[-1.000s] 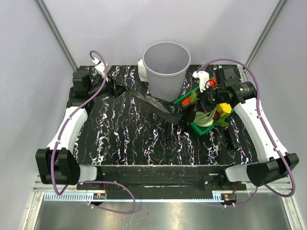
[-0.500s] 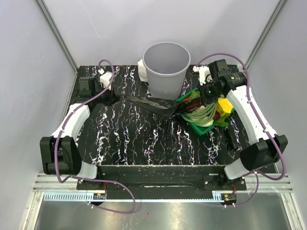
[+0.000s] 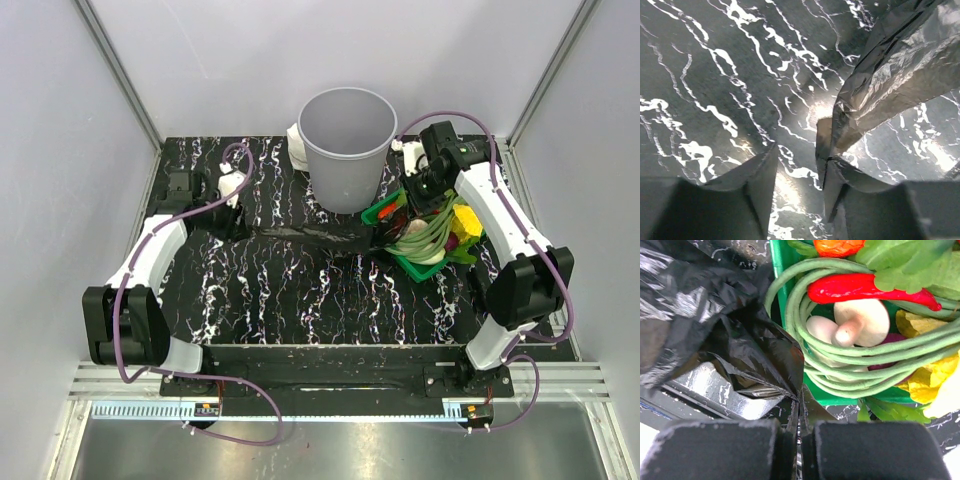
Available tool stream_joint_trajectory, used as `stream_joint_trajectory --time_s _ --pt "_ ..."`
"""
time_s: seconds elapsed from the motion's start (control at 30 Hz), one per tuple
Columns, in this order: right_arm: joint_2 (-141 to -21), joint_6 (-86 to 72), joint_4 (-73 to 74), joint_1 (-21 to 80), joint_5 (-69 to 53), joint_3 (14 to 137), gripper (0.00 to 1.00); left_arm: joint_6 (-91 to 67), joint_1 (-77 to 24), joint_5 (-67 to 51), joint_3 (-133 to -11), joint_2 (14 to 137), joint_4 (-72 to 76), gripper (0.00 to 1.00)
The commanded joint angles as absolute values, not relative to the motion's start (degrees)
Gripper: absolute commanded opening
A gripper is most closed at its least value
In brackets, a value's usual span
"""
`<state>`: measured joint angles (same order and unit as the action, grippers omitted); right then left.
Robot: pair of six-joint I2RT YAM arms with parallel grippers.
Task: Put the trash bags into the trash bin
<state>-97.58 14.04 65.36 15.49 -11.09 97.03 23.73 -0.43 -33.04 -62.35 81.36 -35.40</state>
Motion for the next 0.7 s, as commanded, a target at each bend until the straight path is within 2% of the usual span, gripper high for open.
stream_joint_trajectory --time_s 0.0,0.03,0.07,0.17,0.2,0.43,0.57,0.67 --pt "-95.8 15.9 64.9 15.3 -17.3 99.3 0.00 30.1 -0.2 -38.1 -63.8 79.0 -39.4 0.58" --pt "-95.6 16.3 65.0 15.3 -17.7 99.1 0.00 30.7 -0.2 -38.1 -64.0 78.9 -39.5 0.71" --pt "-95.3 16.5 65.0 15.3 -17.7 98.8 0.00 31.3 -0.2 -38.3 -64.2 78.4 -39.5 0.78" --pt "-94.8 16.6 65.4 15.3 -17.5 98.2 0.00 35.3 -0.2 -42.3 -63.8 76.0 -39.1 0.96" --pt "-94.9 16.6 65.4 15.3 -17.5 98.3 0.00 37.2 -0.2 -44.9 -63.8 75.0 -39.4 0.99" --pt "-97.6 14.8 65.7 15.9 -16.8 101.2 0.00 46.3 -1.8 -60.3 -67.3 67.7 -43.2 0.99" --pt "-100.0 13.4 64.5 16.3 -15.1 103.4 0.00 47.2 -4.0 -62.0 -70.3 65.0 -43.1 0.99" --pt "-101.4 13.2 63.9 16.3 -13.3 104.5 0.00 48.3 -4.3 -58.6 -71.3 65.6 -43.4 0.99"
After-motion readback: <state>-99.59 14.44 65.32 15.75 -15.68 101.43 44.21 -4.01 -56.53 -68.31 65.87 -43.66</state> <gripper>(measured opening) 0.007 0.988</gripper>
